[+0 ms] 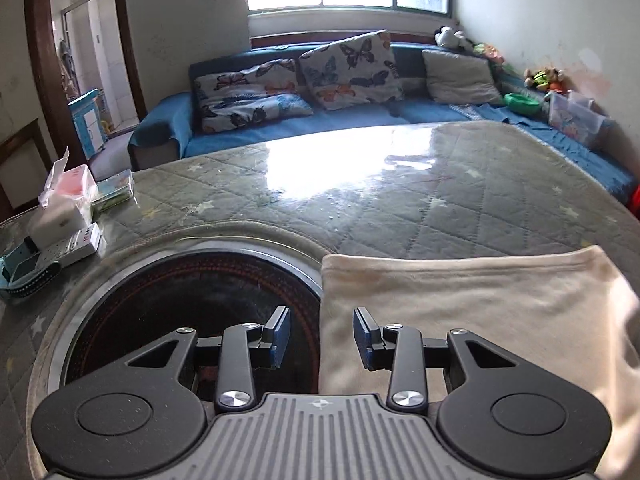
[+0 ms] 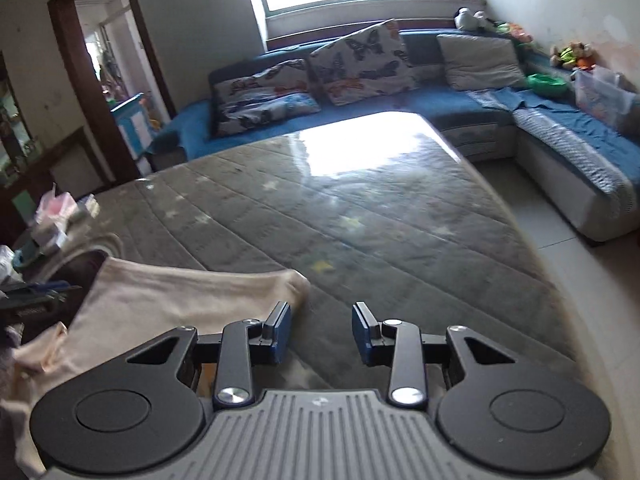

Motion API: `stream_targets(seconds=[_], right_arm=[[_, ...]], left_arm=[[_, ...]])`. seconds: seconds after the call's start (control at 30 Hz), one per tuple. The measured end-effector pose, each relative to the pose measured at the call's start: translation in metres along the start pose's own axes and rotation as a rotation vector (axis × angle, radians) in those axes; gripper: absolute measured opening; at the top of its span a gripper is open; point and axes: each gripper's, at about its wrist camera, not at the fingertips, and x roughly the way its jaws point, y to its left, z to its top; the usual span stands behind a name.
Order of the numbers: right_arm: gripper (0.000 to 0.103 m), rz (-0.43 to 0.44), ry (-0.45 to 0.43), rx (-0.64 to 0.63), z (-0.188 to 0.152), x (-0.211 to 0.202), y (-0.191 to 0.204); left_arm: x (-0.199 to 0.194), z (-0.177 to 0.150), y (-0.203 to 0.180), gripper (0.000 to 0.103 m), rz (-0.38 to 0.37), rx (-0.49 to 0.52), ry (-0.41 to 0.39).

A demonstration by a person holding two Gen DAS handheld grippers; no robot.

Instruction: Fold clothes

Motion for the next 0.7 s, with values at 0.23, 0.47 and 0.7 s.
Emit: stream_targets(seconds=[0.23,0.47,0.7], right_arm=[[0.034,0.018,0.103,-0.024,0.012,0.052,0.016],[0.009,0.014,0.109,-0.098,0.019,0.067,0.032],[0.012,-0.001,0.026,-0.18,0.042,0.09,0.063]], left_arm=[[0.024,0.003,-0.003,0.025,-0.029,0.03,0.024],[0.023,0.003,-0.002,0.002,0.007,0.067,-0.04],[0.035,0.013,0.02,0.003,0.082,0.004,-0.035]])
